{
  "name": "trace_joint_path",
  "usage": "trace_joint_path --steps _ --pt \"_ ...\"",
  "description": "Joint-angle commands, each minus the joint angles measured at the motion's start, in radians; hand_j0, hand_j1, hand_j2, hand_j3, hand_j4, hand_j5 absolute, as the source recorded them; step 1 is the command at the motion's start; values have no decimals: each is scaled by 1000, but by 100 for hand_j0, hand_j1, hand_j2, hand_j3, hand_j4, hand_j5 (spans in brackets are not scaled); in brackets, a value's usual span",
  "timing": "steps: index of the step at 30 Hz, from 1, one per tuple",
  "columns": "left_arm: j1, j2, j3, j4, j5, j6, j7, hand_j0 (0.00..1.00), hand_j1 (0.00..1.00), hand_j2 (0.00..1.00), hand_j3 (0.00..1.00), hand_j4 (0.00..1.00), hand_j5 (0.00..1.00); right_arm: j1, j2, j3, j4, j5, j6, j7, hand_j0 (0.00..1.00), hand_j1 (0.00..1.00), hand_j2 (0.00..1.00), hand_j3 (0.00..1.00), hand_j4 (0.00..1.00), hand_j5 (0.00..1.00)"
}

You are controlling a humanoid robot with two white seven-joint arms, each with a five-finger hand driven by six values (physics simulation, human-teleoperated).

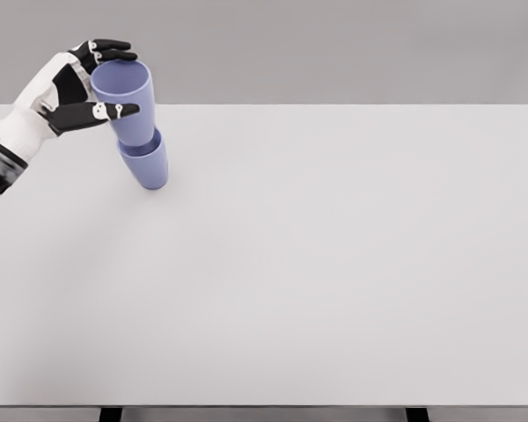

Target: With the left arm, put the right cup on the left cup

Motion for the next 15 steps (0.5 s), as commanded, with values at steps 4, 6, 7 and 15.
trace_joint_path --steps 4,6,7,15 --pt "-8 -36 1 48 1 0 0 70 70 70 70 70 70 0 0 0 0 0 0 0 100 100 100 100 100 100" --pt "-14 -44 0 51 0 2 0 70 70 70 70 70 70 0 0 0 0 0 0 0 100 100 100 100 100 100" --pt "-17 -51 0 53 0 0 0 70 70 70 70 70 70 0 0 0 0 0 0 0 100 100 100 100 100 100" --pt "-25 -62 0 106 0 0 0 70 70 70 70 70 70 0 0 0 0 0 0 0 100 100 100 100 100 100"
